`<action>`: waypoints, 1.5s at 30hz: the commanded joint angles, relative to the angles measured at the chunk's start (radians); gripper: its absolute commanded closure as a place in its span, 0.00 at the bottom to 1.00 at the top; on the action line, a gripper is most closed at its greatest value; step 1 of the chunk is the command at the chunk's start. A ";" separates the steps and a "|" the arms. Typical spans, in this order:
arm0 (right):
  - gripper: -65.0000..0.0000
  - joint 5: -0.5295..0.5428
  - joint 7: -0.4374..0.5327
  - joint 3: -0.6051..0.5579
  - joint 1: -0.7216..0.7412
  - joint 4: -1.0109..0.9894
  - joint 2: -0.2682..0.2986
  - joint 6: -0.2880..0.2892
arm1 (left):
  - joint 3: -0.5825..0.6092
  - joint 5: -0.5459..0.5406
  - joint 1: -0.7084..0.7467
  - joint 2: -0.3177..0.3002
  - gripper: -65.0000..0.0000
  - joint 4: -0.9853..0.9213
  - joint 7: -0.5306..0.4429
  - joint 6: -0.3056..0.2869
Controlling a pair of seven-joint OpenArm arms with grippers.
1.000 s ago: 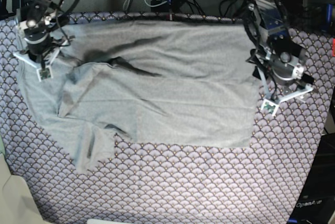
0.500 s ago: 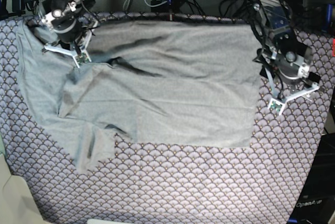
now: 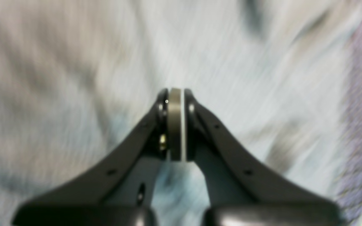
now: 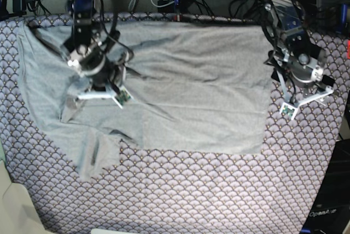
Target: Fold the T-shirt properly
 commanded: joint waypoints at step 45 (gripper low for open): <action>1.00 -0.181 0.142 0.195 -0.154 -0.082 0.013 -0.007 | -0.001 0.005 -0.016 -0.002 0.31 -0.103 -0.097 0.005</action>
